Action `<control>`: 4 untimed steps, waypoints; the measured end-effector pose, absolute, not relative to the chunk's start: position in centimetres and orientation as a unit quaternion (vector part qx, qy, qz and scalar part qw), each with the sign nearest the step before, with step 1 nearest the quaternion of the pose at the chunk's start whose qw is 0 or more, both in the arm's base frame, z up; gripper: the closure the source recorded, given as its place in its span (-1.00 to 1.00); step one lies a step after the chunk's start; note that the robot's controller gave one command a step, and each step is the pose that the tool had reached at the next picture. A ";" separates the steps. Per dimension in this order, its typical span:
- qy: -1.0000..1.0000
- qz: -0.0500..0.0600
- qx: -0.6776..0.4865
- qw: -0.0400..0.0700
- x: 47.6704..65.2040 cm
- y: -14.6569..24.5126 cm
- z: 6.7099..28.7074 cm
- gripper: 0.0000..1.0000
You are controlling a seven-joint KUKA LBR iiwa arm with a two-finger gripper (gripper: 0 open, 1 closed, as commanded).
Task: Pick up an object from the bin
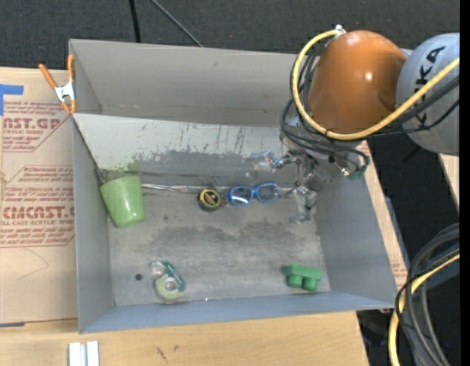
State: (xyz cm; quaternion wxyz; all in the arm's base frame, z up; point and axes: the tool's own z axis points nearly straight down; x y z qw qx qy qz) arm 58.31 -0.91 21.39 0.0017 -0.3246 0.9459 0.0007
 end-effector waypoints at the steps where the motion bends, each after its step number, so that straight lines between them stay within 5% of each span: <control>1: 0.924 0.002 -0.383 -0.003 55.5 -7.2 10.8 -1.00; 2: 0.924 0.002 -0.383 -0.003 48.9 -8.9 9.0 -1.00; 3: 0.923 0.001 -0.384 0.000 49.2 -8.8 9.1 1.00; 4: 0.923 0.001 -0.385 0.000 49.2 -8.8 9.1 -1.00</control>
Offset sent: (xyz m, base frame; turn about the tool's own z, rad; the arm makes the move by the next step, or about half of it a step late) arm -0.0261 -0.0620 -0.1009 -0.1287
